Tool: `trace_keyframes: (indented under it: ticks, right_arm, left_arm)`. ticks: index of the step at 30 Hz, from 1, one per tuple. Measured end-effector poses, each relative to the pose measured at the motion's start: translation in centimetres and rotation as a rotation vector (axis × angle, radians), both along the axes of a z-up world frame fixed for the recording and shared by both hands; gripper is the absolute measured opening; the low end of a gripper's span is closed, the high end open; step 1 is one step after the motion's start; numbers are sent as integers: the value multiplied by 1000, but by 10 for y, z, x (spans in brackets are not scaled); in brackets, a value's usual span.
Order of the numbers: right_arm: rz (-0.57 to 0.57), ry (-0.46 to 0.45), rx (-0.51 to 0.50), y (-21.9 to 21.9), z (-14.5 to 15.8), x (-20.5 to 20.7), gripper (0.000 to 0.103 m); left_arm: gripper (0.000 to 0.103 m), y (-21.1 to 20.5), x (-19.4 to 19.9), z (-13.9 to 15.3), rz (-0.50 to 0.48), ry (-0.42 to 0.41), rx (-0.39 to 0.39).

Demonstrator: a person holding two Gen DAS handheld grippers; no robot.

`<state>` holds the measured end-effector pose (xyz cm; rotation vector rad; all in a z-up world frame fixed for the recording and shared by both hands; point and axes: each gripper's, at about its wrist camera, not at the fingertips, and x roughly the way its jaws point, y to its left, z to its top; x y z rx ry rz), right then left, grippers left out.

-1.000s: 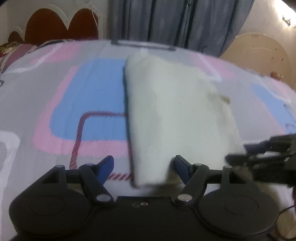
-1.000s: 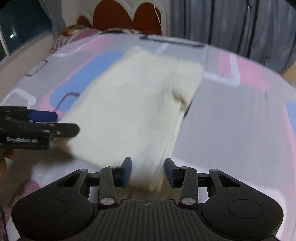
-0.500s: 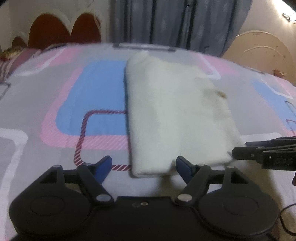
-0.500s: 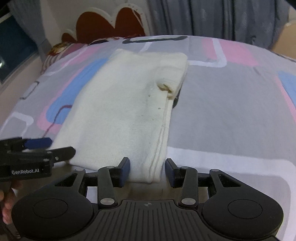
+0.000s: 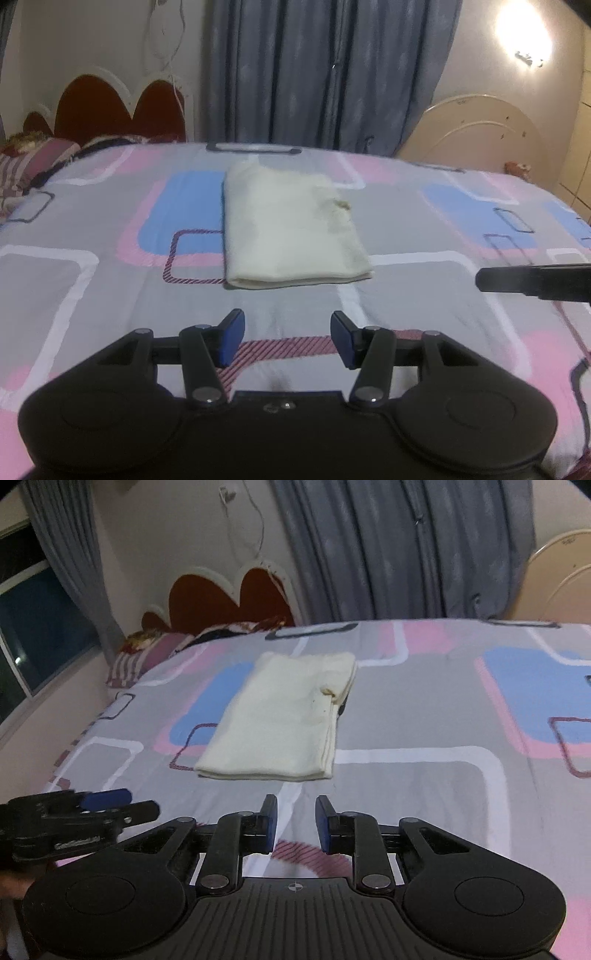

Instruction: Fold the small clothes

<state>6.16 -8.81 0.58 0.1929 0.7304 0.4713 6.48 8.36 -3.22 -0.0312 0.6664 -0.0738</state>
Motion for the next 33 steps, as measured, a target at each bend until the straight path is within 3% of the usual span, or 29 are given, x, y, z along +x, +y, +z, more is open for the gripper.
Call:
trace_keyframes:
  ticks: [5,9,12,13,17,19,21,23,26,33]
  right_arm:
    - [14,-56,-34,2,17,-31,24]
    - [29,-73,-33,5,20,-46,24]
    - [44,-103,-61,9,22,-50,24]
    - [49,-110,-71,10,22,-51,24]
    - [37,-122,-82,10,23,-53,25]
    - [27,-119,-81,9,23,-53,35]
    - [12,-131,-87,6,24,-54,61]
    - [12,-141,-87,6,25,-54,68]
    - [11,-160,-99,8,28,-55,91]
    - [18,-172,-113,9,30,-54,103]
  left_arm:
    - [59,-11,-19,19,15,-60,-2]
    - [60,-19,-28,27,9,-90,7]
    - [71,-23,-34,29,13,-99,20]
    - [80,-23,-36,29,20,-105,24]
    - [85,-24,-41,32,38,-116,43]
    - [86,-23,-42,34,51,-120,50]
    - [89,-23,-43,36,64,-118,60]
    - [93,-21,-43,38,72,-116,55]
    - [95,-18,-41,38,84,-105,49]
    - [98,-14,-45,41,97,-106,64]
